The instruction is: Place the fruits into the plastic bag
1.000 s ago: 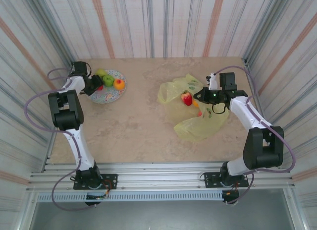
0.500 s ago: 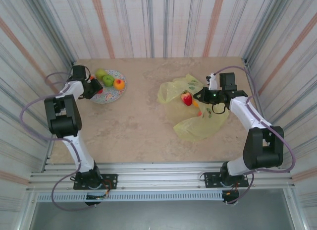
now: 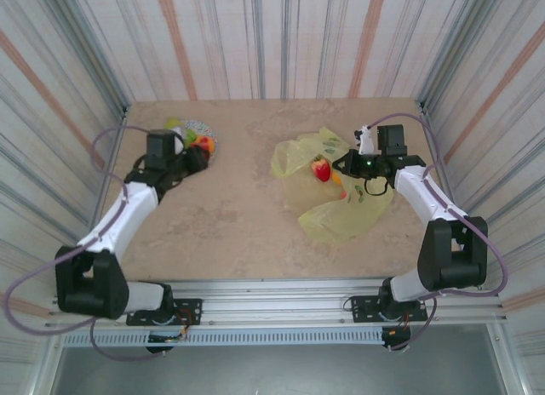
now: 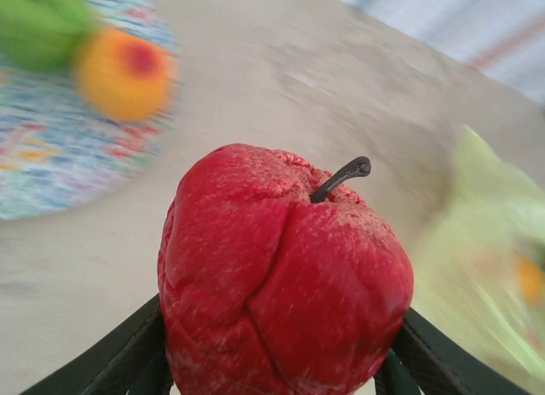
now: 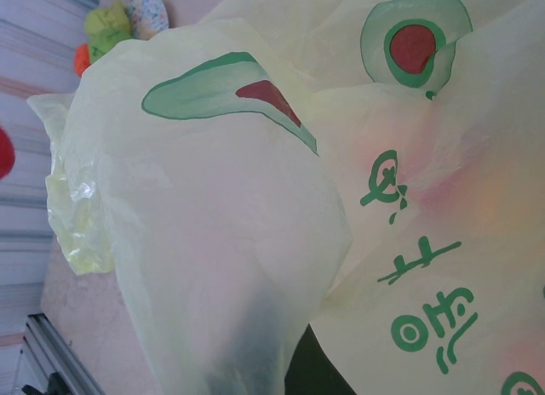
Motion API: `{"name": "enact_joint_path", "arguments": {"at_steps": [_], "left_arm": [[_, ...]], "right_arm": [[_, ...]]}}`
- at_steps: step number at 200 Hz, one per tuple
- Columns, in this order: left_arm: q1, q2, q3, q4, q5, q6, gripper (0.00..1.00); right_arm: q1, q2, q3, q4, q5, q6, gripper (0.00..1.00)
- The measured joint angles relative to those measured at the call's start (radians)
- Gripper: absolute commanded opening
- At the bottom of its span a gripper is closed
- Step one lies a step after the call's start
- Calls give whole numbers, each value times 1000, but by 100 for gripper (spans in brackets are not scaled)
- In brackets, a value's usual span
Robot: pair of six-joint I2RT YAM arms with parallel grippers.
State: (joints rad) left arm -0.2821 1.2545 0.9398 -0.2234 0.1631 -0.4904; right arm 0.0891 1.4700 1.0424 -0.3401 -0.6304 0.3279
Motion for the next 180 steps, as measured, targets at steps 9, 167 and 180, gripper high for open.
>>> {"name": "enact_joint_path", "arguments": {"at_steps": [9,167,180], "left_arm": [[-87,-30,-32,26,-3,3,58],[-563,608,280,338,-56,243,59],[-565,668,314,362,-55,244,60]], "right_arm": [[0,4,0,0,-3,0,0],[5,43,56,-77,-51,0,0],[7,43,60,-84,-52,0,0]]}}
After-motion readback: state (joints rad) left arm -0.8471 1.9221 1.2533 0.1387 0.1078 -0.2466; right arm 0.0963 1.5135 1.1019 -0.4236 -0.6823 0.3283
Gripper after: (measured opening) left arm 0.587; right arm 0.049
